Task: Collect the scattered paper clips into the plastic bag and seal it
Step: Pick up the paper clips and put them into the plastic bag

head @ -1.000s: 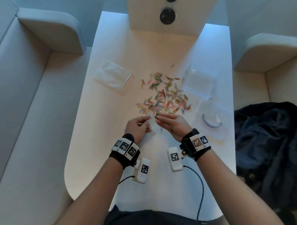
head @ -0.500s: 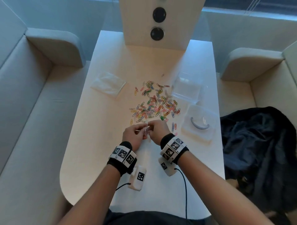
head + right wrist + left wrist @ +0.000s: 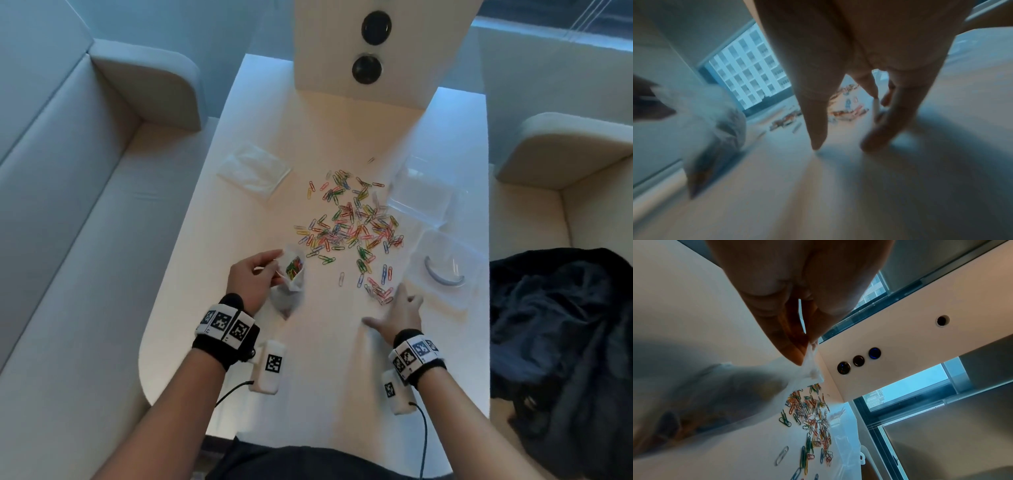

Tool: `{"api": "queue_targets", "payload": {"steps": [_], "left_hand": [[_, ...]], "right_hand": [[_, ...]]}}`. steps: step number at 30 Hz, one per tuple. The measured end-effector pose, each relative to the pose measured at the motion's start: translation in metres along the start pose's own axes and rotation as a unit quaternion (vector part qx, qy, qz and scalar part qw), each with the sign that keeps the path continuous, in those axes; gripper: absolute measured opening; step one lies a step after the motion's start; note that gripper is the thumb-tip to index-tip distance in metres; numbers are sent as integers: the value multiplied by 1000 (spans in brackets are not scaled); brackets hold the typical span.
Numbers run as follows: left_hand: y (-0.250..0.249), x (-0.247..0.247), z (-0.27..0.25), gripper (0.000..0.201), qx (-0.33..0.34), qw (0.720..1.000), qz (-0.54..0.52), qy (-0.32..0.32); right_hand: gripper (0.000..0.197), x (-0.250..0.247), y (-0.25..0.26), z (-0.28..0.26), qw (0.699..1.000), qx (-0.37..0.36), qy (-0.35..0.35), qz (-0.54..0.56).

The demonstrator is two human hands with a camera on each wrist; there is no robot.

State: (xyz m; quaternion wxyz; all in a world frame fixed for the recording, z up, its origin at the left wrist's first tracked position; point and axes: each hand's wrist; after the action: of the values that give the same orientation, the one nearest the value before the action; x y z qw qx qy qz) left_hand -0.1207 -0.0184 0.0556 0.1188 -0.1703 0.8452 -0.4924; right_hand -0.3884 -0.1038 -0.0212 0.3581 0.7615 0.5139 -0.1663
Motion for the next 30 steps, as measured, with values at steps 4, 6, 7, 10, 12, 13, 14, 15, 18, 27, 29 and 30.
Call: {"api": "queue_targets", "payload": {"steps": [4,6,7,10,12,13,14,15,18,27,29,30], "left_hand": [[3,-3,-1,25,-5,1000,-4,1],[5,-2,-1,26,-8,1000,2,1],[6,-2,-1,27,-12,1000,4,0],[7,0,1,28,-22,1000,7,1],[7,1,2,27,-26,1000,5,2],[7,2,2,26,-27,1000,5,3],[6,2,3,25,-28,1000,5,4],[6,2,3,25,-28,1000,5,5],[8,4,5,27,-36,999,6,10],[9,21,9,23,-42,999,23,23],[11,24,9,23,-42,998,36,29],[11,26,9,23,-42,998,44,33]], "right_hand": [[113,3,28,25,996,-30,-77,26],[105,0,48,40,995,-44,-90,23],[98,-2,56,46,994,-56,-95,15],[73,-6,76,57,991,-89,-97,5],[56,-8,82,62,987,-120,-107,5],[48,-8,83,64,984,-138,-109,4],[40,-7,84,64,982,-153,-111,1],[33,-7,85,65,980,-164,-111,0],[18,-10,83,64,980,-174,-100,-13],[17,-35,67,52,955,-32,39,292],[21,-41,70,37,838,-36,116,532],[22,-44,73,28,779,-43,151,608]]}}
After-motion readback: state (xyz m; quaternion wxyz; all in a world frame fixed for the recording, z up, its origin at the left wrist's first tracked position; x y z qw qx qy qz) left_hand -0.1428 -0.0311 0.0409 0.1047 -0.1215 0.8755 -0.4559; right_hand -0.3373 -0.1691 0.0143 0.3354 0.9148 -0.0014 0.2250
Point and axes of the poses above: each hand's wrist, its own z-axis towards the middle knuckle, its own x-axis out of the palm, y = z × x, and after that the axes turned 13 degrees about y, right-handed
